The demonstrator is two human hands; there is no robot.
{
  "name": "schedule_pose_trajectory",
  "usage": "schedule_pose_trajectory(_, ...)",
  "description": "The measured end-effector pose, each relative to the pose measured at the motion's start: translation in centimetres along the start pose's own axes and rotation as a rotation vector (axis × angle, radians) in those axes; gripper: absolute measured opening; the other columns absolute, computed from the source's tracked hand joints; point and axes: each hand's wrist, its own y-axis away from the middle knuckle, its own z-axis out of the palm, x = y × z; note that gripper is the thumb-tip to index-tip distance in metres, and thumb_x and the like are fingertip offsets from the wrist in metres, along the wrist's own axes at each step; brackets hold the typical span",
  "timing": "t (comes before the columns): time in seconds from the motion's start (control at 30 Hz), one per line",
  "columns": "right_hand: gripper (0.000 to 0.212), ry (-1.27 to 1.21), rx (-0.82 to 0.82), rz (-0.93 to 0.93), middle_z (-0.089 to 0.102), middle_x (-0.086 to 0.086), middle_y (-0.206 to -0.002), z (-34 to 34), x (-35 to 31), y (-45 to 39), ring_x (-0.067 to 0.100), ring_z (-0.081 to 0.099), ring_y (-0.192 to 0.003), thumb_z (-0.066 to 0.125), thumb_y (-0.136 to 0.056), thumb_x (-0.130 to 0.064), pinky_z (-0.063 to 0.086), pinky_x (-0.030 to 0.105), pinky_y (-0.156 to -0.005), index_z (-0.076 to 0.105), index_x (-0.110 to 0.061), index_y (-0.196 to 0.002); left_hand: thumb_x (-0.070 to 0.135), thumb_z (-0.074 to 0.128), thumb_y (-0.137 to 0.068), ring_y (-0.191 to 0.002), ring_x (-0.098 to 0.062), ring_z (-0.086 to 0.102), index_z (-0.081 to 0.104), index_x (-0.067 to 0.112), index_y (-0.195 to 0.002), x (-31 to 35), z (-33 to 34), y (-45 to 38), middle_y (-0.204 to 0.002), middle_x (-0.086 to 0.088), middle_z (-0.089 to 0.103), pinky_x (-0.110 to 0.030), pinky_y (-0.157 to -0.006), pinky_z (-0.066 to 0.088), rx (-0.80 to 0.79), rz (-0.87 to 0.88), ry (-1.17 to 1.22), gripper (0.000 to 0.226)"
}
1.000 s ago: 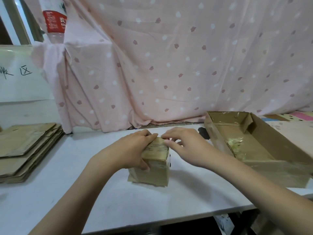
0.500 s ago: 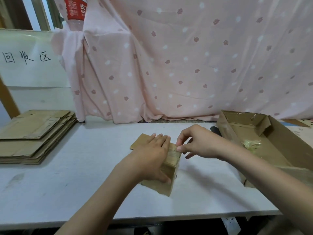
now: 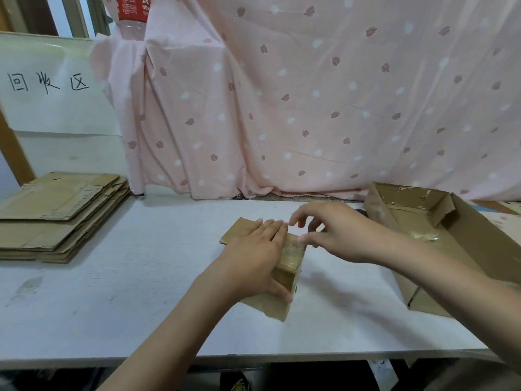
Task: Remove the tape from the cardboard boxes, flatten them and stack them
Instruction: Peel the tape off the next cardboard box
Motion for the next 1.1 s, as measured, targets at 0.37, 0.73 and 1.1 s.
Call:
schedule_pose_trajectory(0.37,0.009,0.138,0.049,0.021,0.066,-0.013,-0.082,0.8,0.1,-0.6,0.010,0.063,-0.086,0.067,-0.092,-0.018,0.051,0.028,-0.078,0.073,-0.023,-0.088,0.071,0.070,-0.071,-0.153,-0.017,0.000,-0.003,0.008,-0.157,0.1,0.3,0.1,-0.166,-0.006,0.002,-0.027,-0.119,-0.009,0.022,-0.005,-0.001,0.129)
schedule_pose_trajectory(0.73,0.017,-0.301,-0.098,0.004,0.064,-0.006,-0.092,1.0,2.4,0.6,0.011,0.068,-0.087,0.052,-0.101,-0.012,0.050,0.035,-0.081,0.057,-0.019,-0.087,0.071,0.072,-0.069,-0.153,-0.019,0.000,0.000,0.023,-0.158,-0.2,0.6,-0.1,-0.167,-0.004,0.000,-0.034,-0.123,0.000,0.012,0.022,0.019,0.125)
schedule_pose_trajectory(1.1,0.019,-0.354,0.081,-0.107,0.070,-0.014,-0.097,1.8,3.9,0.8,0.010,0.067,-0.095,0.073,-0.089,-0.012,0.054,0.035,-0.093,0.074,-0.029,-0.097,0.071,0.071,-0.071,-0.153,-0.019,-0.002,-0.003,0.014,-0.158,0.1,0.8,-0.5,-0.166,-0.006,0.000,-0.032,-0.124,-0.002,0.009,0.025,0.004,0.127)
